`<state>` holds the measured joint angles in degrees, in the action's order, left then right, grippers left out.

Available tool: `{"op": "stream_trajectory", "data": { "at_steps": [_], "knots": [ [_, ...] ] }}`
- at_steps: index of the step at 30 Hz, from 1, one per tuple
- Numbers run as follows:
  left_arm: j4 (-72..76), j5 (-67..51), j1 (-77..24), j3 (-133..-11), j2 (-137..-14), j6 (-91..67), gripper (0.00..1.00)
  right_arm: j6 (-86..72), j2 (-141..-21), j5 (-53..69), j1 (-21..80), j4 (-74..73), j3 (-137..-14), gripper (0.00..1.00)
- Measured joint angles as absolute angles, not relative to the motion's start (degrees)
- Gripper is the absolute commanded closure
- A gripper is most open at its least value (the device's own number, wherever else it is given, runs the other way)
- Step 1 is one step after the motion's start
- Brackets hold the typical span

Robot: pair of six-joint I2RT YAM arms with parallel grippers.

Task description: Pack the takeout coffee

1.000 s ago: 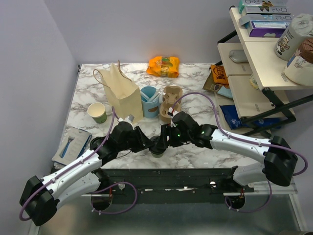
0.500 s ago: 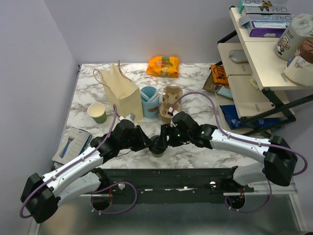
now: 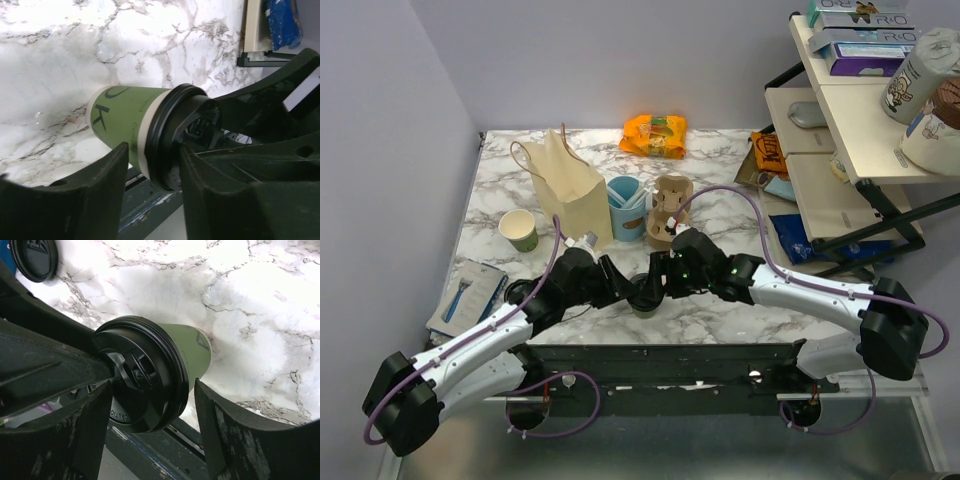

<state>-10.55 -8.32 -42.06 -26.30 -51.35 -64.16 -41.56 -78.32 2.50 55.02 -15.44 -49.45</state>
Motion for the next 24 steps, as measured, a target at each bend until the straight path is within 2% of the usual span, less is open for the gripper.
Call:
{"op": "stream_trajectory", "data": {
  "at_steps": [1, 2, 3, 8, 9, 12, 14, 16, 17, 18, 20, 22, 24],
  "knots": [
    [-10.59, -8.29, -42.06, -26.11, -51.24, -64.16, 0.26, -41.56, -78.32, 2.39, 55.02, -15.42, -49.45, 0.27],
    [-10.81, -8.14, -42.04, -25.96, -51.0, -64.01, 0.15, -41.58, -78.35, 2.33, 55.02, -15.38, -49.45, 0.27],
    [-11.55, -7.75, -42.04, -25.93, -50.94, -64.1, 0.13, -41.58, -78.35, 2.22, 55.02, -15.31, -49.45, 0.27],
    [-15.2, -5.58, -41.87, -26.68, -50.72, -63.66, 0.17, -41.89, -78.94, 1.17, 55.13, -16.08, -49.63, 0.27],
    [-15.29, -5.56, -41.89, -26.81, -50.83, -63.59, 0.27, -41.98, -79.07, 0.91, 55.18, -16.36, -49.82, 0.27],
    [-14.41, -5.8, -42.02, -27.29, -52.07, -63.77, 0.45, -42.04, -79.4, -0.12, 55.29, -16.99, -50.35, 0.27],
    [-13.28, -6.31, -42.09, -27.68, -52.84, -63.68, 0.47, -42.02, -79.55, -0.62, 55.33, -16.95, -50.43, 0.27],
    [-12.03, -7.07, -42.06, -27.97, -53.95, -64.01, 0.56, -42.04, -79.61, -0.67, 55.33, -16.88, -50.46, 0.27],
    [-11.53, -7.31, -42.02, -27.97, -54.33, -64.31, 0.63, -42.04, -79.64, -0.75, 55.31, -16.84, -50.43, 0.27],
    [-11.16, -7.44, -42.0, -27.99, -54.63, -64.34, 0.75, -42.04, -79.75, -0.82, 55.31, -16.8, -50.43, 0.27],
    [-10.81, -7.73, -41.95, -28.12, -55.18, -64.71, 0.85, -42.02, -80.01, -1.02, 55.29, -16.62, -50.43, 0.27],
    [-10.72, -7.51, -41.98, -28.49, -55.48, -64.69, 1.0, -42.02, -80.16, -1.58, 55.29, -16.45, -50.48, 0.27],
    [-11.07, -7.09, -42.02, -28.97, -56.05, -65.14, 1.0, -42.02, -80.2, -2.31, 55.29, -16.51, -50.5, 0.27]
  ]
}}
